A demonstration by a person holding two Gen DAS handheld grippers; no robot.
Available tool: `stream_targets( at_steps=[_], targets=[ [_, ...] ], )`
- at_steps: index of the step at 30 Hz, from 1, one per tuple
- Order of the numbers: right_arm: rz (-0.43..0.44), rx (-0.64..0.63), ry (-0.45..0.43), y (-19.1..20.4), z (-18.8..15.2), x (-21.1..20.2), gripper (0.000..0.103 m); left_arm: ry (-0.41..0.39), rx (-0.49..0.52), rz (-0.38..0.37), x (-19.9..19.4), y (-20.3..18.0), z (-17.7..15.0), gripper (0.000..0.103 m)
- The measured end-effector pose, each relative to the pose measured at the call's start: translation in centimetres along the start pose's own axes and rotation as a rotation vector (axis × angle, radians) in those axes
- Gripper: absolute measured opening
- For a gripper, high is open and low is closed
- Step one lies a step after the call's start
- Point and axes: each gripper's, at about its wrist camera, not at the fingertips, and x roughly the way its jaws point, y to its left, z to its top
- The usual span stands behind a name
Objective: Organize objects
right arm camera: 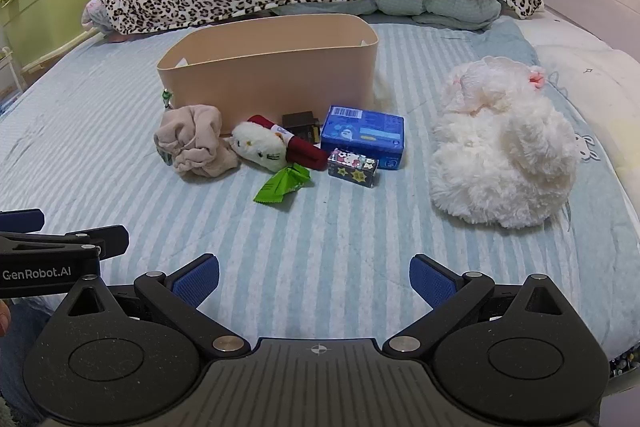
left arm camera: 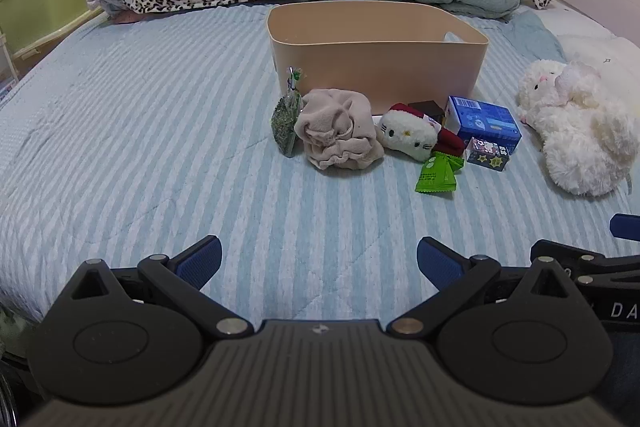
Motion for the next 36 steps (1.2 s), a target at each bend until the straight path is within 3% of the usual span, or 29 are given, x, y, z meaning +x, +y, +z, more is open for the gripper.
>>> stream_targets(
  at_steps=[36],
  targets=[
    [0.0,0.002,0.006,-0.15,-0.14,0.07,0.103,-0.018,0.008,-0.002,-0.22,0.47,0.36,0.103]
  ],
)
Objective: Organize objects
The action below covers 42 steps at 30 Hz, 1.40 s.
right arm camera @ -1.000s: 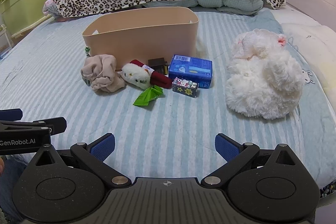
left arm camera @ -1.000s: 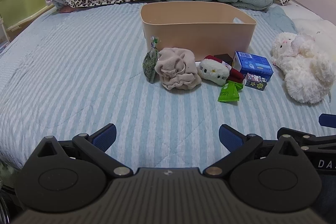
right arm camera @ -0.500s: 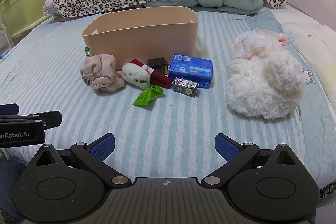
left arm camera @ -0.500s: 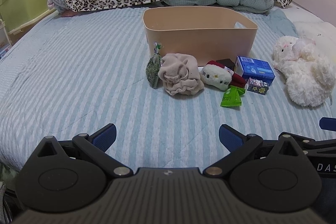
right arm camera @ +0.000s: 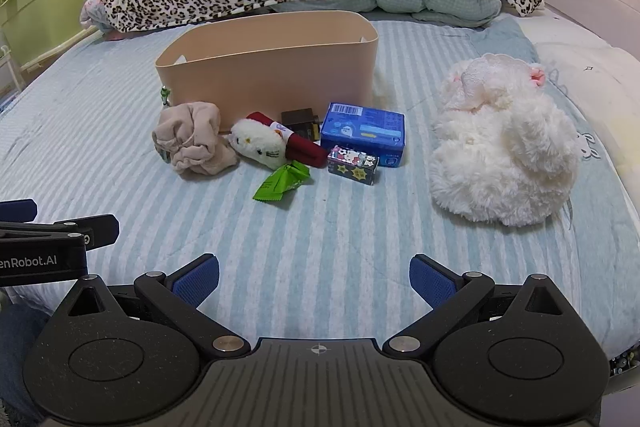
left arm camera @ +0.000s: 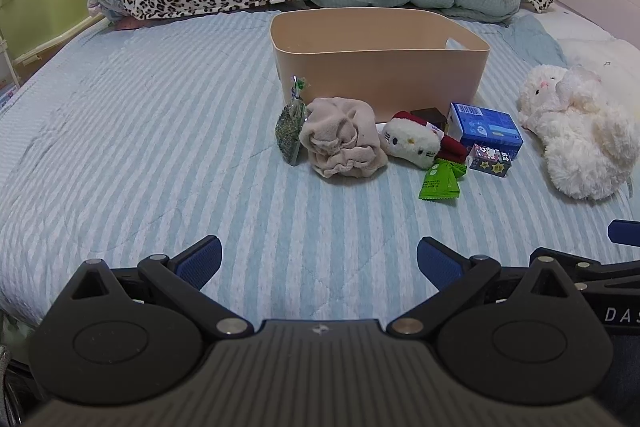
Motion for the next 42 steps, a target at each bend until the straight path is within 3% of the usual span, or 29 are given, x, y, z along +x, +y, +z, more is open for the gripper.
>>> stream_targets(
  at_steps=[25,42],
  targets=[
    [-0.014,-0.022,0.001,0.2,0.9,1.1,0.102,0.015,0.004,-0.015,1.8,0.4,0.9,0.103],
    [0.025,0.018,0.033,-0.3,3.6,5.7,0.093,0.004,0.049,-0.018,6.2,0.4,3.3,0.103]
  ],
)
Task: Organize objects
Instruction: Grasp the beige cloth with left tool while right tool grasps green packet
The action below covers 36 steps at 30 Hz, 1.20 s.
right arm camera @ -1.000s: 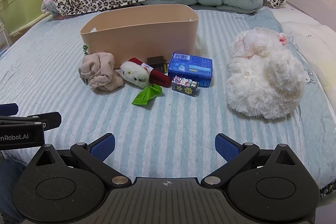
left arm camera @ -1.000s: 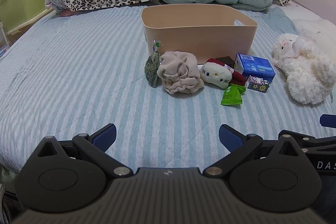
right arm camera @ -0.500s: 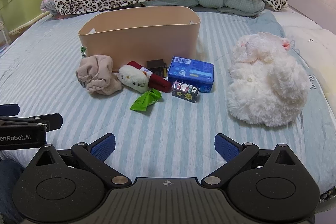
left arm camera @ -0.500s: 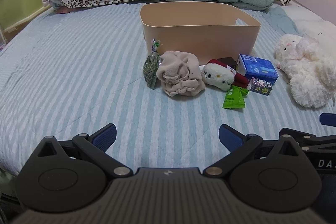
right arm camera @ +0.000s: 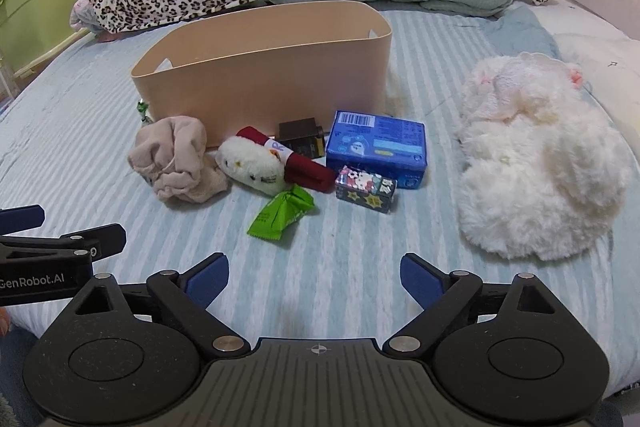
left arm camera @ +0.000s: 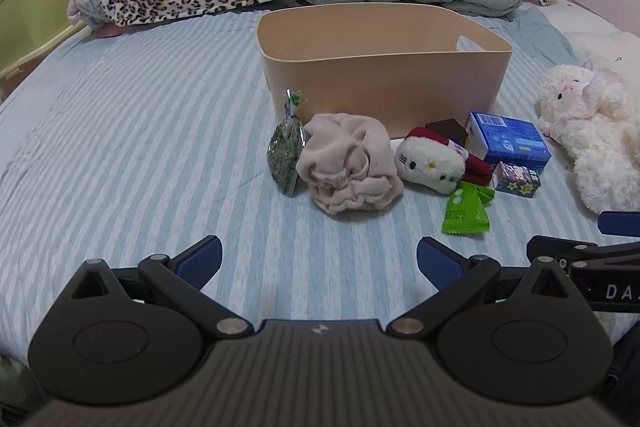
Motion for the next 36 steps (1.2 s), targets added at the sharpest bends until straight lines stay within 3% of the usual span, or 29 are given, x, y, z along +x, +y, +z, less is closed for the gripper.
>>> stream_targets(
  at_steps=[11,14,16,20,23,25,27,30,36],
  targets=[
    [0.052,0.031,0.039,-0.2,2.0,4.8,0.081,-0.016,0.0,-0.05,4.0,0.5,2.1,0.103],
    [0.069,0.034,0.056,-0.1,2.4,6.3,0.073,-0.019,-0.003,-0.063,5.2,0.5,2.5,0.102],
    [0.083,0.035,0.072,0.0,2.6,7.2,0.067,-0.01,-0.005,-0.07,6.0,0.5,2.9,0.085],
    [0.112,0.037,0.094,0.2,3.0,8.6,0.06,0.007,-0.004,-0.075,7.4,0.4,3.6,0.084],
    [0.132,0.037,0.113,0.1,3.2,9.7,0.043,0.007,-0.006,-0.094,8.2,0.4,3.9,0.082],
    [0.139,0.028,0.125,0.2,3.3,10.3,0.032,0.008,-0.002,-0.112,8.7,0.1,4.0,0.073],
    [0.142,0.006,0.121,0.3,3.2,10.5,0.027,0.014,-0.007,-0.144,9.0,-0.1,4.1,0.058],
    [0.15,-0.001,0.11,0.0,3.1,10.4,0.02,-0.003,0.008,-0.16,8.9,-0.6,3.9,0.044],
    [0.159,0.015,0.084,-1.1,2.6,8.9,0.013,-0.012,-0.003,-0.183,7.9,-0.4,3.7,0.026]
  ],
)
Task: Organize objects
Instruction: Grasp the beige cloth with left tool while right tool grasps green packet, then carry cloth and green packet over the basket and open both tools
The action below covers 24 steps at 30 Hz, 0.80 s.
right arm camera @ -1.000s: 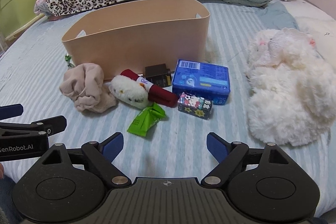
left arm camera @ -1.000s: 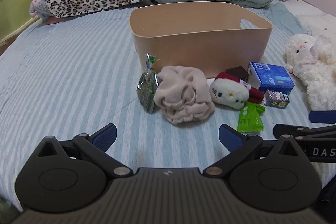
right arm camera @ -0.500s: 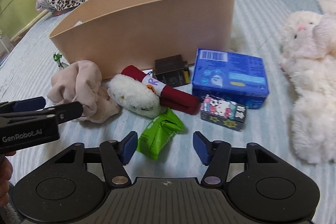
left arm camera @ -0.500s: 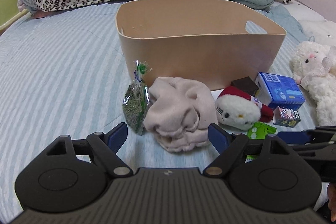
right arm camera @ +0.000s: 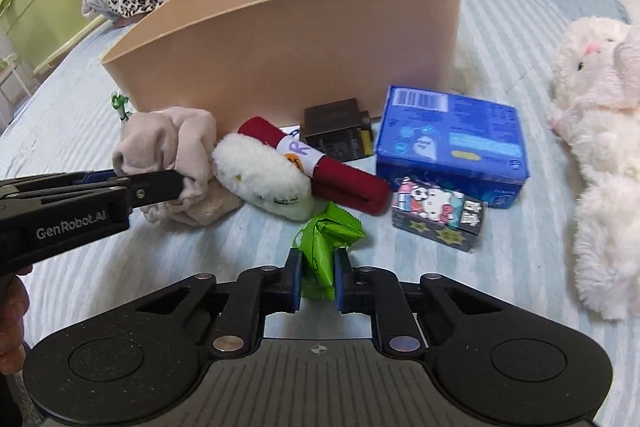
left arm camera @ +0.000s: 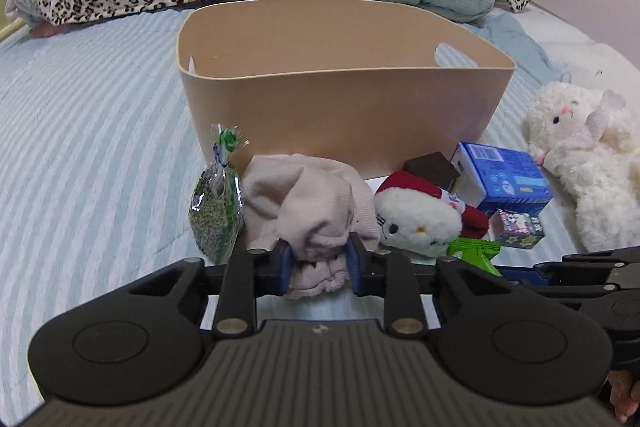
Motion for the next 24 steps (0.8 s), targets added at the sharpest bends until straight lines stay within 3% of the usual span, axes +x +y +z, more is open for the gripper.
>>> stream_targets(
  at_steps=[6,10,19,24],
  targets=[
    [0.003,0.008,-0.039,-0.8,-0.3,-2.3,0.012,-0.011,-0.018,-0.019,-2.2,0.3,-0.3,0.022],
    [0.008,0.007,-0.102,-1.3,0.4,-4.6,0.012,-0.068,-0.032,-0.02,-4.8,0.5,0.3,0.021],
    [0.023,-0.009,-0.252,-1.7,4.6,-8.5,0.012,-0.206,-0.016,0.002,-8.6,0.6,4.0,0.021],
    [0.019,-0.034,-0.324,-1.8,7.8,-9.4,0.012,-0.268,0.003,0.029,-8.5,0.9,6.9,0.02]
  ],
)
